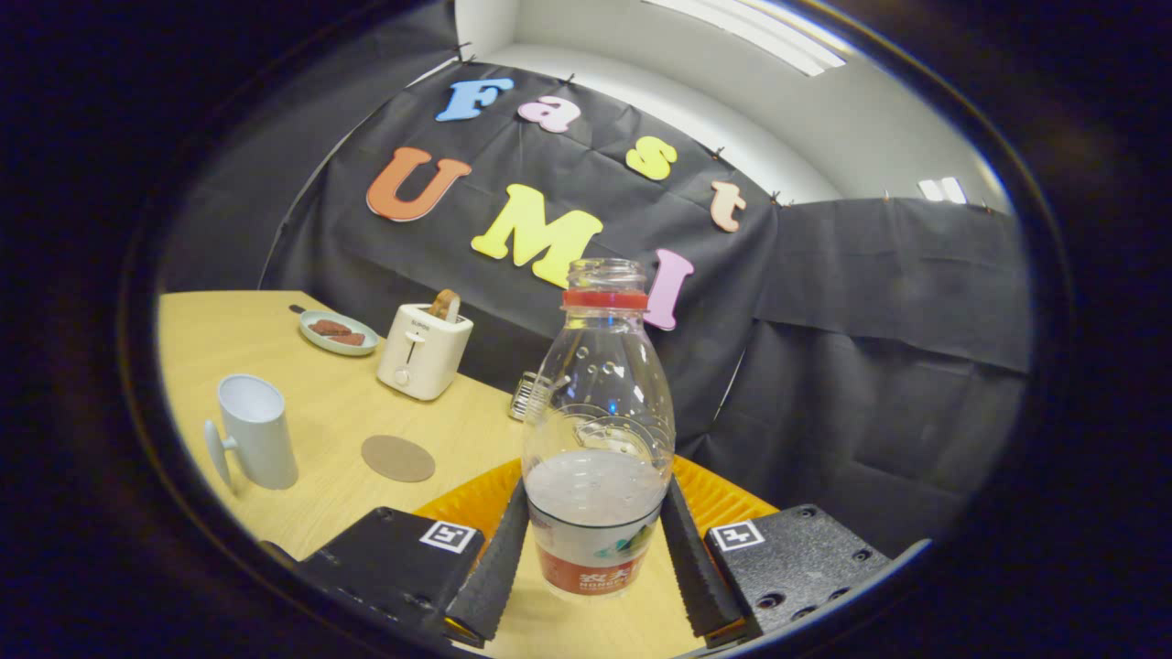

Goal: Take the bottle from table, then pour the juice into the cup, finally place the bottle on the coaster

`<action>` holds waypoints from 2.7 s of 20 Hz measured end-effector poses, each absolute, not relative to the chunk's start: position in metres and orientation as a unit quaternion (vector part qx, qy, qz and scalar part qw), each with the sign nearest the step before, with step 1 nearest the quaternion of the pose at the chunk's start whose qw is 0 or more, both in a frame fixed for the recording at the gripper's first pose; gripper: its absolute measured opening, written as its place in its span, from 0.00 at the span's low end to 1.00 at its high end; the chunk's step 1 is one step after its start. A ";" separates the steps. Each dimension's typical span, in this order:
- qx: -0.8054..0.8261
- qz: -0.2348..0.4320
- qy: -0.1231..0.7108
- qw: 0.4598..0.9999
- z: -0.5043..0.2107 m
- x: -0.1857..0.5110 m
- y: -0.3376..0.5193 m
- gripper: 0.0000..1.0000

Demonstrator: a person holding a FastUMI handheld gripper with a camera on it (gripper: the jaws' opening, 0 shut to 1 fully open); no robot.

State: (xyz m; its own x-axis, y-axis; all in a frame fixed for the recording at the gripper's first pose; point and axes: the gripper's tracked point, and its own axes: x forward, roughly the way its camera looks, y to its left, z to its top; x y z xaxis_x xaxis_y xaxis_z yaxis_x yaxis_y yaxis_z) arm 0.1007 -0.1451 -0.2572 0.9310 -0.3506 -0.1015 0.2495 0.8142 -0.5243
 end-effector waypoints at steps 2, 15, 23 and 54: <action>-0.286 -0.150 0.101 0.941 -0.256 0.100 -0.137 0.78; -0.467 -0.136 0.114 0.866 -0.273 0.126 -0.104 0.78; -0.563 -0.097 0.138 0.809 -0.291 0.145 -0.090 0.79; -0.777 -0.035 0.119 0.616 -0.293 0.161 -0.035 0.79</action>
